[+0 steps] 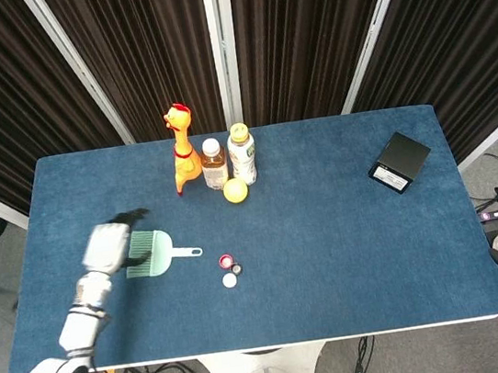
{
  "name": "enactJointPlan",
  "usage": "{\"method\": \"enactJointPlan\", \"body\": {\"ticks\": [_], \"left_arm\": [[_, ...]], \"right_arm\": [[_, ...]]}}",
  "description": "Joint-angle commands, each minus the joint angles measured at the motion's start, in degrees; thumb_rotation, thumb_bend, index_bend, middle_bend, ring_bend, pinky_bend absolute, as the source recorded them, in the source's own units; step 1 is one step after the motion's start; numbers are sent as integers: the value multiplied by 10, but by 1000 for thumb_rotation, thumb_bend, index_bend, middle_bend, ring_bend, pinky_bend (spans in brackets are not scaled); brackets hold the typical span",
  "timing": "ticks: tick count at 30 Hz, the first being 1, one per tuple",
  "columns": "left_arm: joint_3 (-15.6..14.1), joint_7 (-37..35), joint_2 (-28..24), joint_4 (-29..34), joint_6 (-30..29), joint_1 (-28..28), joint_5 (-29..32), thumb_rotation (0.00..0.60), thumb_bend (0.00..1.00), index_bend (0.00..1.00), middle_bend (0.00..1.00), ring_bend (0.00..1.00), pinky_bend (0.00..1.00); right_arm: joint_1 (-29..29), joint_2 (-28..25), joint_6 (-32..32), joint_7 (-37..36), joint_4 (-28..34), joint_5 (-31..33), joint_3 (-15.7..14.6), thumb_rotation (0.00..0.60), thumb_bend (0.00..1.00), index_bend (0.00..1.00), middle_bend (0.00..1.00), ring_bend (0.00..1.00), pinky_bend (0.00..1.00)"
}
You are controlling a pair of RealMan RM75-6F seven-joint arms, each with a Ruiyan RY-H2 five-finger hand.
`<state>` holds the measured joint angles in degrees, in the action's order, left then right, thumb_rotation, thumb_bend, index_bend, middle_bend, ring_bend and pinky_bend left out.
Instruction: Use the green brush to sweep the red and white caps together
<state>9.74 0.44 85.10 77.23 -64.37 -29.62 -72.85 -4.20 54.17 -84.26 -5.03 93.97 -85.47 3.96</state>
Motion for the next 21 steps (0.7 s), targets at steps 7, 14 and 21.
{"method": "enactJointPlan", "body": {"ticks": [7, 14, 21], "left_arm": [[-36, 35, -103, 68, -122, 121, 13, 600, 172, 226, 280, 278, 276], [-71, 80, -122, 123, -189, 184, 3, 600, 173, 226, 279, 258, 264], [-85, 111, -124, 150, -252, 228, -22, 600, 172, 226, 279, 258, 247]], "right_arm": [[10, 39, -35, 7, -39, -25, -4, 600, 155, 0, 47, 0, 9], [9, 56, -31, -15, -66, -43, -15, 600, 164, 0, 40, 0, 10], [3, 63, -32, -41, -83, -64, -21, 600, 169, 0, 40, 0, 9]]}}
